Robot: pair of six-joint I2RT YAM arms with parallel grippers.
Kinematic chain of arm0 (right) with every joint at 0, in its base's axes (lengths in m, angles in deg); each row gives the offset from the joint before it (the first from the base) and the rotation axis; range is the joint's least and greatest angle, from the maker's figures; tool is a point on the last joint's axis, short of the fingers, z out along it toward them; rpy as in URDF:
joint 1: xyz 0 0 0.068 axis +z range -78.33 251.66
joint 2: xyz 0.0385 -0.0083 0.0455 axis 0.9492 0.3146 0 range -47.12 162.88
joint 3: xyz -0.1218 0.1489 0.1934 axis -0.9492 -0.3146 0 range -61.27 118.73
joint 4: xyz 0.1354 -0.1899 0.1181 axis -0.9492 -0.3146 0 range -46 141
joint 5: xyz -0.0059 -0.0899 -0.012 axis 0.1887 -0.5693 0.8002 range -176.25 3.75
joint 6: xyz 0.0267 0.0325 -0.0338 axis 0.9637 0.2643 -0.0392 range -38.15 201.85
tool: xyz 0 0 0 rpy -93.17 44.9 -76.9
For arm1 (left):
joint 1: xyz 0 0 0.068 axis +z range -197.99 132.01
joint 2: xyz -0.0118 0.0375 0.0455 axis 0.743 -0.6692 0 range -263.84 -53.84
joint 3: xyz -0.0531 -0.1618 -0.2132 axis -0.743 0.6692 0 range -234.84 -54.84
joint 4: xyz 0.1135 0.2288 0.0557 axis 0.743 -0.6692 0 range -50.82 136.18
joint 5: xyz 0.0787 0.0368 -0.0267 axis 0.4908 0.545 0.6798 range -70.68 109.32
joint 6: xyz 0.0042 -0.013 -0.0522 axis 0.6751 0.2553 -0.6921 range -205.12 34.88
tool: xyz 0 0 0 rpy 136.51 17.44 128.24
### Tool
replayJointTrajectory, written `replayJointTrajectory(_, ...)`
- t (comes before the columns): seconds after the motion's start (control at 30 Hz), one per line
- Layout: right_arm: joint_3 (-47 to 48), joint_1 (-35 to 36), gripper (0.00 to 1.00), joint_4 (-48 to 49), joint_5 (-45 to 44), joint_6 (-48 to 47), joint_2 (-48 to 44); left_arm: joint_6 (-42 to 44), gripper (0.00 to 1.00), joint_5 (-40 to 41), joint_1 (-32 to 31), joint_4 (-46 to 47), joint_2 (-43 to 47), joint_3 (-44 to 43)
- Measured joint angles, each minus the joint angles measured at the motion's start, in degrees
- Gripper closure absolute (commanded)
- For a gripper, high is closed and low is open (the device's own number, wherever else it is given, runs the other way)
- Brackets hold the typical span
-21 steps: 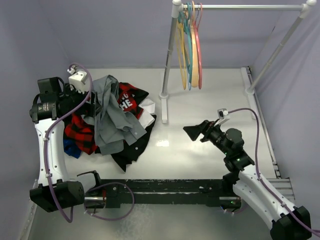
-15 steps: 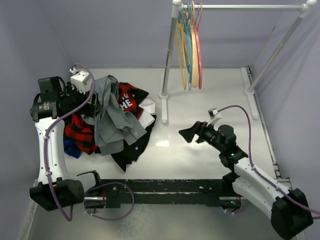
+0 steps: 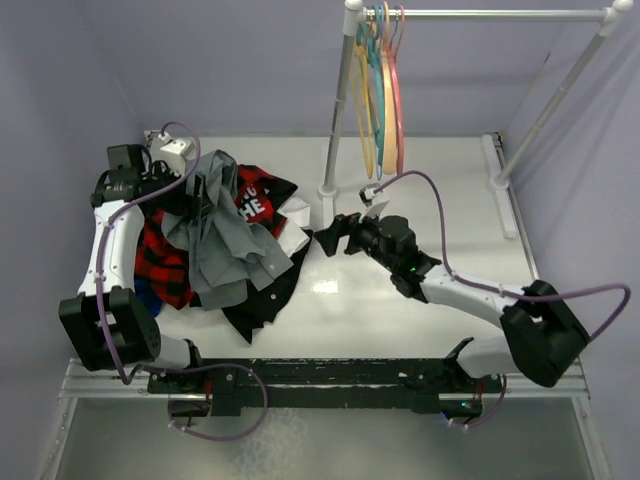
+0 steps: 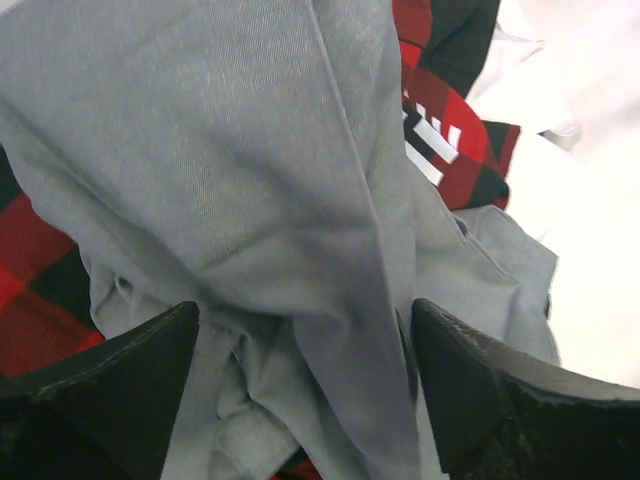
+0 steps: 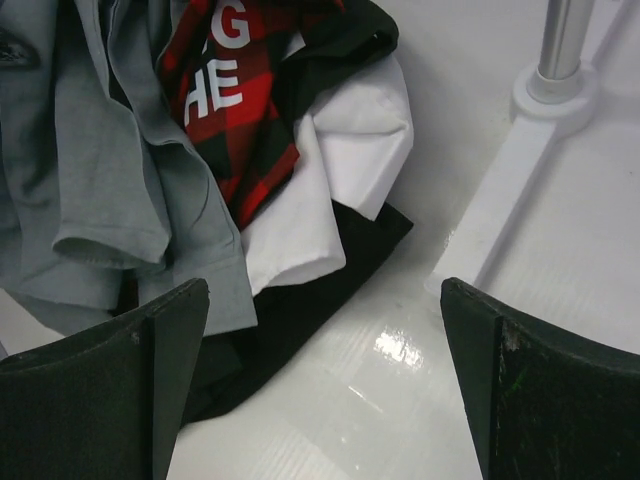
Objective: Place the shirt on the hanger
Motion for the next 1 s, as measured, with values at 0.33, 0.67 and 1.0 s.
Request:
replayJointTrajectory(0.33, 3.15, 0.35, 0.00, 4.13, 1.33, 0.74, 7.28, -0.39, 1.00, 6.84, -10.32, 5.35, -3.56, -0.11)
replayJointTrajectory(0.67, -5.55, 0.42, 0.00, 5.29, 1.40, 0.20, -8.13, 3.93, 1.00, -2.45, -13.11, -7.10, 0.31, -11.37)
replayJointTrajectory(1.0, -18.75, 1.99, 0.00, 10.51, 6.23, -7.52, -25.03, -4.09, 1.00, -17.73, -15.76, -8.52, 5.03, -28.33)
